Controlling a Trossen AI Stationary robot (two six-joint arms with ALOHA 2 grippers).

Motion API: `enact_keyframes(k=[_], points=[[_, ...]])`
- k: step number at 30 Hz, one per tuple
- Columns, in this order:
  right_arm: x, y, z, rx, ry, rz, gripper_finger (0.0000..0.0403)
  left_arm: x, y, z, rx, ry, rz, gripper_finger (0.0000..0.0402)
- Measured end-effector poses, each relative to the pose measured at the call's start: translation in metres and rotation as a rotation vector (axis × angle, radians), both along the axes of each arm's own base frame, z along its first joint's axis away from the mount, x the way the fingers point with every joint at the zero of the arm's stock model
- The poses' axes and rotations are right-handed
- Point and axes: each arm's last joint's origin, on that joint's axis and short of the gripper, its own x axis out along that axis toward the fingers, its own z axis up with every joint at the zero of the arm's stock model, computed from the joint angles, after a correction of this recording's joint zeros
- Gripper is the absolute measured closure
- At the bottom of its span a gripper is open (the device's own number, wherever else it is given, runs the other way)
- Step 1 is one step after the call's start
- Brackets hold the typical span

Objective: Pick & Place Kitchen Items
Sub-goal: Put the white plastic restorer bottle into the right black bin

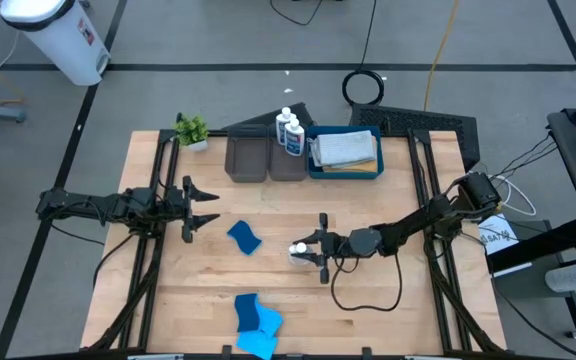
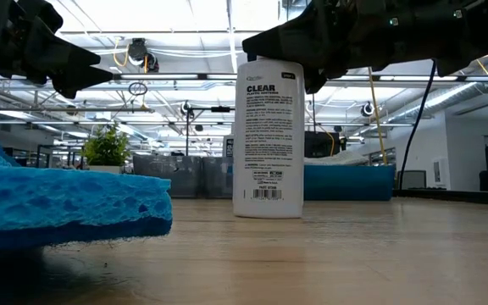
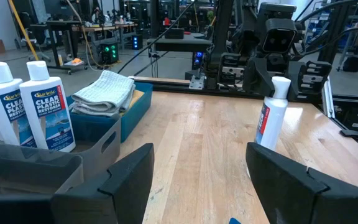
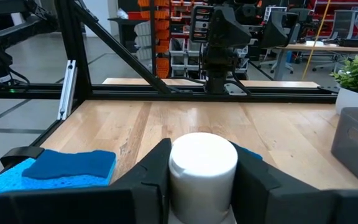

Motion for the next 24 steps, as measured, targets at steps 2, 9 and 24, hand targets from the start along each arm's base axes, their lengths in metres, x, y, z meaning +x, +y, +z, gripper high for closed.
enact_keyframes(k=[2, 9, 24], points=[[0.0000, 0.0000, 0.0000, 0.000, 0.000, 0.000, 0.0308, 0.0000, 0.0000, 0.0000, 0.000, 0.000, 0.000, 0.0144], [0.0000, 0.0001, -0.0001, 0.000, 0.001, 0.001, 0.0316, 0.0000, 0.0000, 0.0000, 0.000, 0.000, 0.000, 0.0144], [-0.0001, 0.0001, -0.0006, -0.002, 0.006, 0.001, 0.0318, 0.0000, 0.0000, 0.0000, 0.000, 0.000, 0.000, 0.0144]])
